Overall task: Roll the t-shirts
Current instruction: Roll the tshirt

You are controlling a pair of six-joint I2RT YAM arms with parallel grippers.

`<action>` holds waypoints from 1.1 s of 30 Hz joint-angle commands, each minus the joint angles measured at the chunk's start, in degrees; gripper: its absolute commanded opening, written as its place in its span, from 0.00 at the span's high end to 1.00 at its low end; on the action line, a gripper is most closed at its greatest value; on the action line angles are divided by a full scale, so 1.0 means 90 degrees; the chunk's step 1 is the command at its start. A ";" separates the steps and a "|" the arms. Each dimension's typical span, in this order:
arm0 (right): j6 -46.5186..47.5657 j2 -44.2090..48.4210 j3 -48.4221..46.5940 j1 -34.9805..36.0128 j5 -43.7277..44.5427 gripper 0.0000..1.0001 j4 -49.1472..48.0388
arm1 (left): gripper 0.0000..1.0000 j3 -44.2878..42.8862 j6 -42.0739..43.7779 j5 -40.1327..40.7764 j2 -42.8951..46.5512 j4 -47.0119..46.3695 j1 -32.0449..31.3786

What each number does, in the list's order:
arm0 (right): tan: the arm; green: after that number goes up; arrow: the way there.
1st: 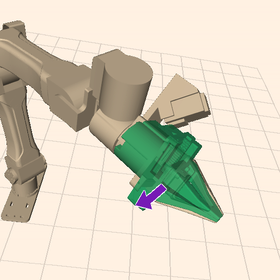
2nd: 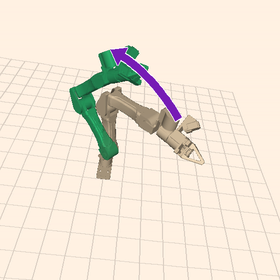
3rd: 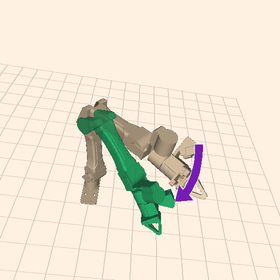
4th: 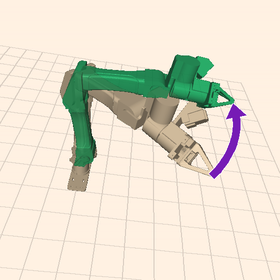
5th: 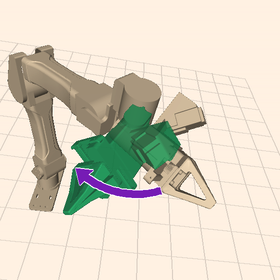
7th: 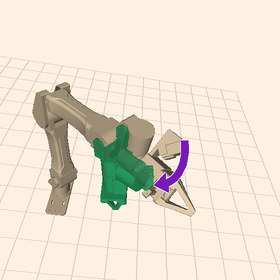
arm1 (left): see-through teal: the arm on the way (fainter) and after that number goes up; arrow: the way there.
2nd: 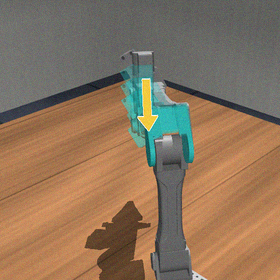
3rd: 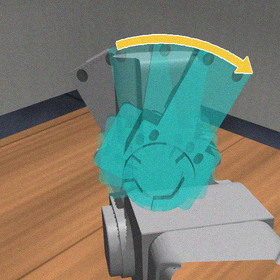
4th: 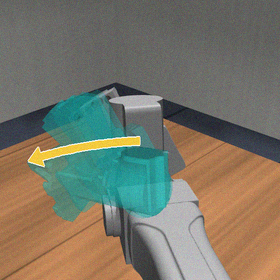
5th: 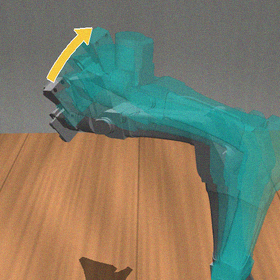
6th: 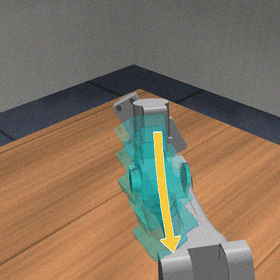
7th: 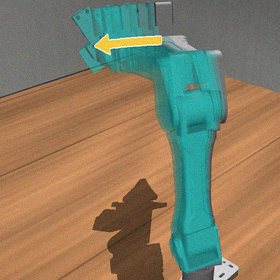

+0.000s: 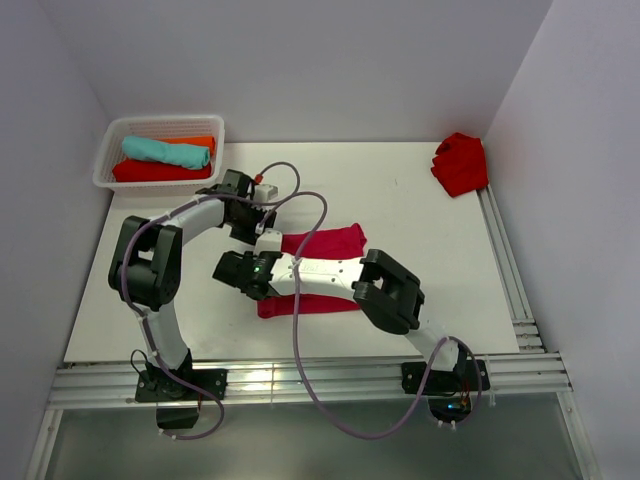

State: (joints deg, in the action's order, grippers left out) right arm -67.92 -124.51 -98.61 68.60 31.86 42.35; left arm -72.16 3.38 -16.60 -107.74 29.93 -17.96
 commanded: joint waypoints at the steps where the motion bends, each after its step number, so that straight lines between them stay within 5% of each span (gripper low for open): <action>1: -0.0012 -0.0267 -0.0371 0.0015 0.0162 0.43 0.0440 | 0.34 -0.0380 0.0045 0.0077 -0.0001 -0.0006 -0.0017; 12: 0.0135 -0.0648 -0.0733 -0.0015 -0.0043 0.42 0.0764 | 0.33 -0.0118 -0.0326 -0.0001 0.0856 -0.0677 0.0265; 18: 0.0222 -0.0453 -0.0217 -0.0024 -0.0403 0.55 0.0316 | 0.33 0.0108 -0.0542 -0.0011 0.1404 -0.0924 0.0647; 22: 0.0446 0.0160 0.0952 -0.0102 -0.1027 0.73 -0.1281 | 0.34 0.0556 -0.0561 -0.0166 0.1824 -0.1409 0.0852; 33: 0.0340 0.1549 0.4070 -0.0649 -0.3050 0.78 -0.6293 | 0.28 0.2099 -0.0717 -0.0968 0.2606 -0.2720 0.1018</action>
State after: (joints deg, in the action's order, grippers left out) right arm -63.70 -112.05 -67.48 63.92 14.02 1.34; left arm -54.65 -2.39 -21.85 -85.91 10.90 -8.95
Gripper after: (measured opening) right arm 0.300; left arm 0.712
